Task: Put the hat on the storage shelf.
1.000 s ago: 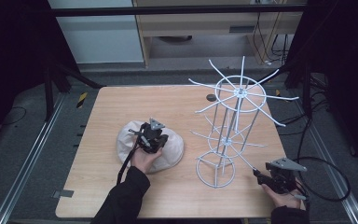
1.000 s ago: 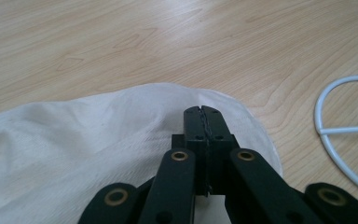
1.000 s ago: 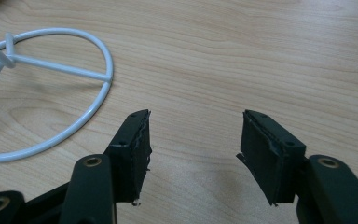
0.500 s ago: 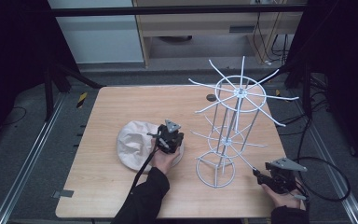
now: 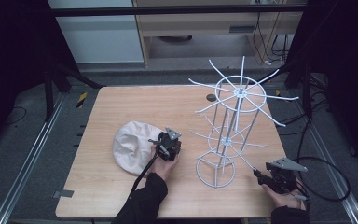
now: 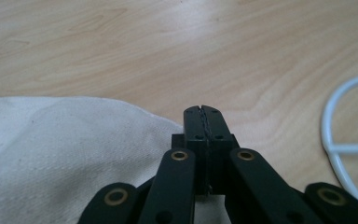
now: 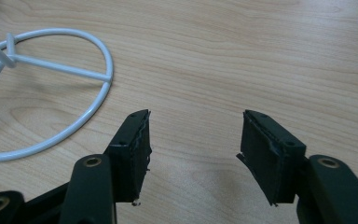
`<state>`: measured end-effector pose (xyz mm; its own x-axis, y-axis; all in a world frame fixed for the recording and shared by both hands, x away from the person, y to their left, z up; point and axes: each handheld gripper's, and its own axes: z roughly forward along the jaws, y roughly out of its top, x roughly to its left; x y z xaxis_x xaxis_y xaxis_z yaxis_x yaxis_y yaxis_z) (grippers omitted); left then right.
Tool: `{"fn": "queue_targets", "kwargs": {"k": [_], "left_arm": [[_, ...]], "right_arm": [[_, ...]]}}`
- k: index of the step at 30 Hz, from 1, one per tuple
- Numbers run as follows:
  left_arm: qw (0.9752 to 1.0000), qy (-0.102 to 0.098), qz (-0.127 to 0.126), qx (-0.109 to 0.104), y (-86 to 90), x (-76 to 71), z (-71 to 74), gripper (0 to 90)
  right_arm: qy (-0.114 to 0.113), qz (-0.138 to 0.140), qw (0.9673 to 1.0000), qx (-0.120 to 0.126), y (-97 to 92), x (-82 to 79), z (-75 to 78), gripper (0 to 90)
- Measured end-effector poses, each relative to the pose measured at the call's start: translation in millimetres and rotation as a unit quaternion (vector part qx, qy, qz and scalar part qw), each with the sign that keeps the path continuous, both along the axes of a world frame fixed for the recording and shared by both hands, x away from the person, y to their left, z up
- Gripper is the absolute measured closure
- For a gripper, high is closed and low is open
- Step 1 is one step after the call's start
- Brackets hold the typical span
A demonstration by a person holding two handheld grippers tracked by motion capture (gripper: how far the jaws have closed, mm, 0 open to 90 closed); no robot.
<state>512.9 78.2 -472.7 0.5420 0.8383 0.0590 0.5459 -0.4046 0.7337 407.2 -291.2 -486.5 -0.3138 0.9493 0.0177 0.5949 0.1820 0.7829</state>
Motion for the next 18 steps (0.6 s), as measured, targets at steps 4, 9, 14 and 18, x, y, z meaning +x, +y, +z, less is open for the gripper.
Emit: {"fn": "queue_targets", "kwargs": {"k": [4,9,14,18], "left_arm": [[0.9998,0.0,-0.021,0.005,9.3,-12.8,0.0,90.0],[0.9993,0.01,-0.036,0.0,24.1,-28.4,0.7,90.0],[0.9986,0.008,-0.051,0.006,41.3,-49.8,-0.2,90.0],[0.9983,0.006,-0.058,0.008,53.6,-60.9,-0.3,90.0]], "right_arm": [[0.002,-0.002,1.0,0.0,0.2,-0.1,-0.2,42.6],[0.001,-0.003,1.0,-0.001,-1.0,-0.4,-0.5,42.6],[0.002,-0.003,1.0,-0.001,-0.1,-0.7,-0.8,42.6],[0.004,-0.004,1.0,-0.001,-0.5,-1.1,-1.1,42.5]]}}
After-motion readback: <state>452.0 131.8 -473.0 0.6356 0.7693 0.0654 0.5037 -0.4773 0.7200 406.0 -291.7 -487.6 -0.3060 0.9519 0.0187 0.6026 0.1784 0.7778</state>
